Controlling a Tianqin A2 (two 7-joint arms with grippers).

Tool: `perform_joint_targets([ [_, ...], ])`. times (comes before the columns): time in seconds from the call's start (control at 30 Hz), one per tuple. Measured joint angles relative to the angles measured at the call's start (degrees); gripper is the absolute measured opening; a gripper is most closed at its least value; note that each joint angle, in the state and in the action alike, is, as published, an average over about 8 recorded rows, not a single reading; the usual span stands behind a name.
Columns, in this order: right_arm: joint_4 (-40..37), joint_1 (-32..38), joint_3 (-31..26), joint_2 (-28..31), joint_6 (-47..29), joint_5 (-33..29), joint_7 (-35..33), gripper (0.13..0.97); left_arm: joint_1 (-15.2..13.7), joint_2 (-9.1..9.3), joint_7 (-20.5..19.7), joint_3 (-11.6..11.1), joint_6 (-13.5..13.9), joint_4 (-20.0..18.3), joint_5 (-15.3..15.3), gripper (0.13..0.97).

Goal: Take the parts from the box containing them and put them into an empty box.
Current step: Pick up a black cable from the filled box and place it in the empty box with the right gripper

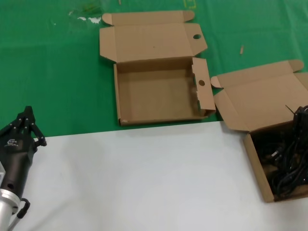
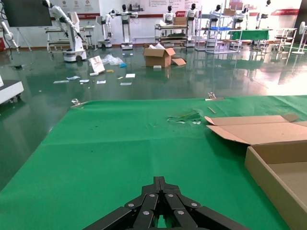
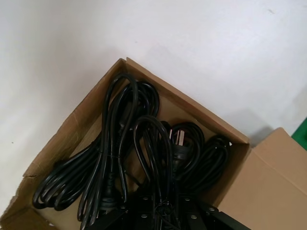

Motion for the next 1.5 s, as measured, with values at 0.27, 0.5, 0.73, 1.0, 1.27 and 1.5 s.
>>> perform_joint_targets([
  [0.27, 4.1, 2.6, -0.1, 0.5, -3.6, 2.1, 8.2, 0.197, 0.0, 0.00, 0.0, 0.0, 0.0, 0.0, 0.0, 0.140],
  [0.5, 5.8, 8.2, -2.3, -2.0, -5.2, 6.9, 18.6, 0.197, 0.0, 0.00, 0.0, 0.0, 0.0, 0.0, 0.0, 0.140],
  [0.73, 2.8, 12.9, -2.3, -10.4, -3.4, 6.7, 24.8, 0.197, 0.0, 0.00, 0.0, 0.0, 0.0, 0.0, 0.0, 0.140],
  [1.0, -6.3, 16.7, -3.4, -22.9, 3.0, 4.2, 29.2, 0.197, 0.0, 0.00, 0.0, 0.0, 0.0, 0.0, 0.0, 0.140],
  [1.27, -20.1, 19.3, -4.8, -33.5, 9.8, 1.8, 32.4, 0.197, 0.0, 0.00, 0.0, 0.0, 0.0, 0.0, 0.0, 0.140],
  [1.5, -35.8, 22.0, -5.5, -42.0, 16.3, 1.0, 32.7, 0.197, 0.0, 0.00, 0.0, 0.0, 0.0, 0.0, 0.0, 0.140],
])
